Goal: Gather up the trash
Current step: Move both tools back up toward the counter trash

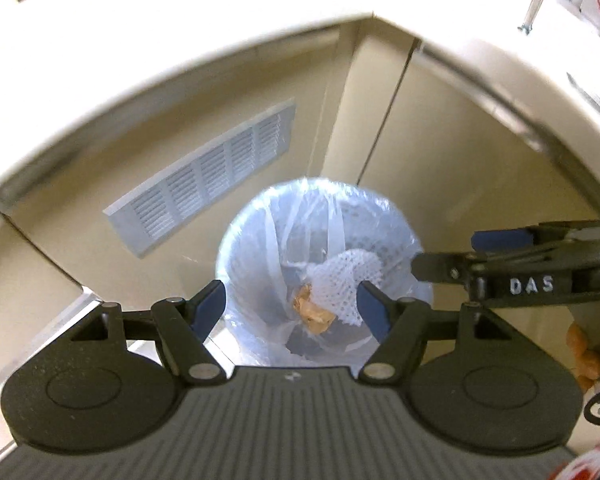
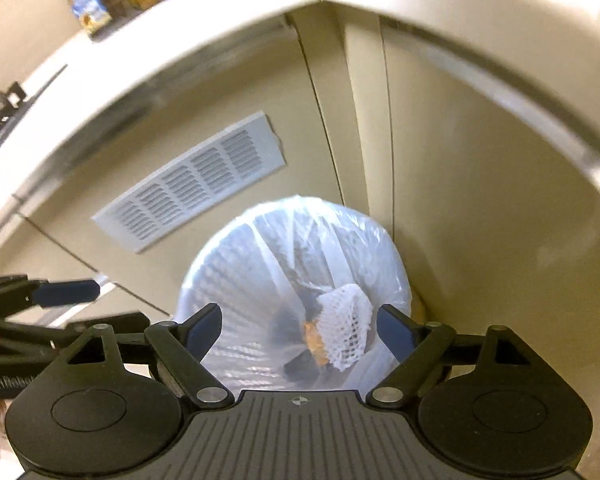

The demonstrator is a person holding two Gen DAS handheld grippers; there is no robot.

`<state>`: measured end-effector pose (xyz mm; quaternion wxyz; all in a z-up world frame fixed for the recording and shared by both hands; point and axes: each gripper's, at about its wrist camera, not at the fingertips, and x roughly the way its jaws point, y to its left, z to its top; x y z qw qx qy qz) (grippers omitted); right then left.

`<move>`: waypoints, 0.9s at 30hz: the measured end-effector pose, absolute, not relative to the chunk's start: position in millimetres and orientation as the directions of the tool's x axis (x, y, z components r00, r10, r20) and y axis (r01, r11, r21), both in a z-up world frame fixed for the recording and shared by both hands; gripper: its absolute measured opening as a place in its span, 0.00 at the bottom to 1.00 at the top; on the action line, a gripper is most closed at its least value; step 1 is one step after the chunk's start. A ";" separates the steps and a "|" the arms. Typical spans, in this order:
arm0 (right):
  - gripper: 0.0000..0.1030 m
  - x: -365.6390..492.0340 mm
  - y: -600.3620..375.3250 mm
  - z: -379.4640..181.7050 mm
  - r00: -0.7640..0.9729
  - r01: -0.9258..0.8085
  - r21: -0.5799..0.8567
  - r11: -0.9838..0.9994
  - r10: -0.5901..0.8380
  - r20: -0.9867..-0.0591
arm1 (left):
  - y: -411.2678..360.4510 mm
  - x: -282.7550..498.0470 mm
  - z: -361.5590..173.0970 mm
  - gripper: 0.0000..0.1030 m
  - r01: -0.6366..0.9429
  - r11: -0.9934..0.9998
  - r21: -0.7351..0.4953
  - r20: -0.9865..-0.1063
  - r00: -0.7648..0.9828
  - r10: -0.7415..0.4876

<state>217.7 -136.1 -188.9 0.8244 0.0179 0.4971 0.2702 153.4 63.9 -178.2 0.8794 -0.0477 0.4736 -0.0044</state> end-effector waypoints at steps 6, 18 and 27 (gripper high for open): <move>0.82 205.1 -145.9 -133.9 0.415 -0.469 0.277 0.839 0.486 -0.769 | 66.2 141.5 -126.1 0.67 -0.048 0.997 -0.059 -0.787 0.617 -0.017; 0.82 229.9 -189.8 -60.1 0.581 -0.352 0.316 0.881 0.471 -0.664 | 61.8 172.8 -53.4 0.65 0.036 0.999 -0.019 -0.674 0.738 -0.039; 0.82 266.0 -220.2 -36.3 0.689 -0.231 0.293 0.928 0.369 -0.625 | 55.5 233.7 -34.3 0.62 0.159 0.987 -0.024 -0.647 0.750 -0.137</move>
